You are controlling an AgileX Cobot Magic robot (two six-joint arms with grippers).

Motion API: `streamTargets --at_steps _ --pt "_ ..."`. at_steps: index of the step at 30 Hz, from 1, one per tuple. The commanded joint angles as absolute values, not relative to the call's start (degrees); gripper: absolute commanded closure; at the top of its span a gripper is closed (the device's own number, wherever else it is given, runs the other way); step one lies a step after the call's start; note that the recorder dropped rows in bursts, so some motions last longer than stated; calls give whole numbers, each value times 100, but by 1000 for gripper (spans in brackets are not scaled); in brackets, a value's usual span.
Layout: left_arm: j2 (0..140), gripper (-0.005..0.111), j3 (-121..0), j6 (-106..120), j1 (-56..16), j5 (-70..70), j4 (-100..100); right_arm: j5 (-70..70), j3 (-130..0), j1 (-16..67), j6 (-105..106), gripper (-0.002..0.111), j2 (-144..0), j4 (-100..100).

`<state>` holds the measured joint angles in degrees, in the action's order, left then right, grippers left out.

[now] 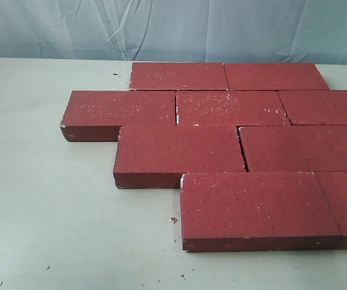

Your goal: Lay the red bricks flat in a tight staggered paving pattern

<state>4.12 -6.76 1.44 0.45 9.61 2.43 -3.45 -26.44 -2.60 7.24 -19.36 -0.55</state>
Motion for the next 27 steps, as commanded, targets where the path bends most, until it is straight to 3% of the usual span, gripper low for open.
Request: streamTargets --at_steps 1,27 --pt "169 107 -344 103 49 952 92 -291 -2605 -289 713 108 -1902 -75" --pt "0 107 0 103 49 1316 0 -321 -2605 -289 713 108 -1902 -75"
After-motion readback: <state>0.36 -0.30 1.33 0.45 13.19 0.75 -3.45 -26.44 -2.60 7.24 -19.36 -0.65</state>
